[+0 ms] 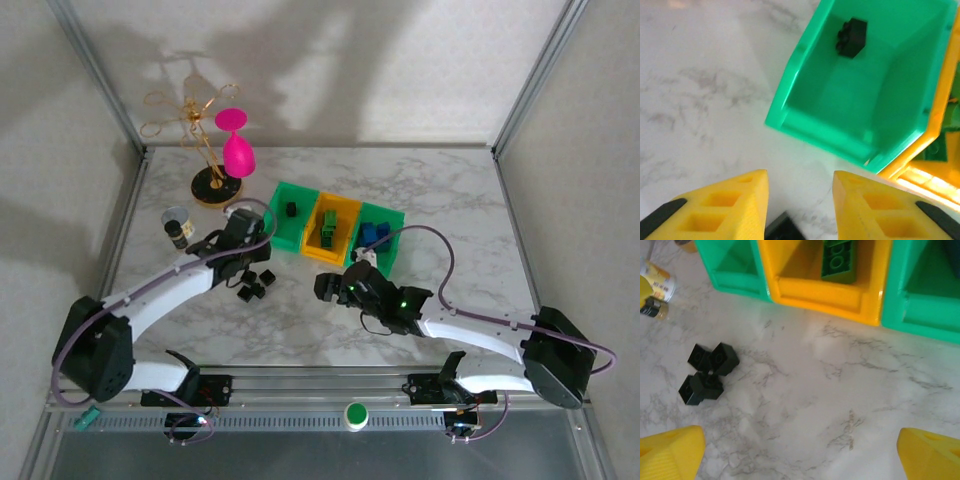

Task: Sort the legos into containers by color
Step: Move the lego to the bottom-center of the table.

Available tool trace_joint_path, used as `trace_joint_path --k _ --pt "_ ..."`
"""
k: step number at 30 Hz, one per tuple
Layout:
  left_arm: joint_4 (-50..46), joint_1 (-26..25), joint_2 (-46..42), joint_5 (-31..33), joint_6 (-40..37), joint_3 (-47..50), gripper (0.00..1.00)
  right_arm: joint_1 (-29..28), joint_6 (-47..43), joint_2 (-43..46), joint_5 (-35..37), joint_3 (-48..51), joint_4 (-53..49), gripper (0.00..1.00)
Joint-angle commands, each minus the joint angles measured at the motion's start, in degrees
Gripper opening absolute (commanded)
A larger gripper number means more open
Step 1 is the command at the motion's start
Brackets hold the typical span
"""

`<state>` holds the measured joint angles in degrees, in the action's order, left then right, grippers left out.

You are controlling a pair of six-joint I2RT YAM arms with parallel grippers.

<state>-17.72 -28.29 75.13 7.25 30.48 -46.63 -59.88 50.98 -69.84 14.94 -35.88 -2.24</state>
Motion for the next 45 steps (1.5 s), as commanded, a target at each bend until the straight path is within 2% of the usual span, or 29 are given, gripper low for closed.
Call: trace_joint_path --k 1,6,13,21,24,33,36,45 --pt "-3.6 -0.3 -2.8 1.0 2.8 3.7 0.41 -2.5 -1.2 -1.4 0.1 1.8 4.7 0.99" --pt "-3.8 -0.4 -5.8 1.2 4.8 9.7 0.44 -3.4 -0.4 -4.1 0.1 2.2 6.5 0.99" --pt "-0.1 -0.4 -3.1 -1.4 5.3 13.0 0.48 -3.5 -0.1 -2.6 0.8 2.3 7.2 0.99" --pt "1.6 -0.8 -0.8 -1.6 6.2 14.4 0.48 -3.4 0.5 -1.6 1.4 2.9 6.0 0.99" --pt "2.1 -2.4 -0.5 -3.2 5.8 13.7 0.53 -3.5 0.7 -2.0 1.5 2.9 5.9 0.99" --pt "0.3 -8.0 1.5 -1.2 7.2 11.1 0.58 -3.5 0.5 -2.0 1.8 2.7 5.5 0.99" --pt "-1.0 -8.8 1.5 0.4 7.1 10.0 0.58 -3.4 0.5 -1.4 2.1 3.1 5.1 0.99" --pt "-1.2 -11.0 -0.2 -1.5 7.6 9.5 0.62 -3.2 0.7 0.9 3.3 4.3 4.2 0.99"
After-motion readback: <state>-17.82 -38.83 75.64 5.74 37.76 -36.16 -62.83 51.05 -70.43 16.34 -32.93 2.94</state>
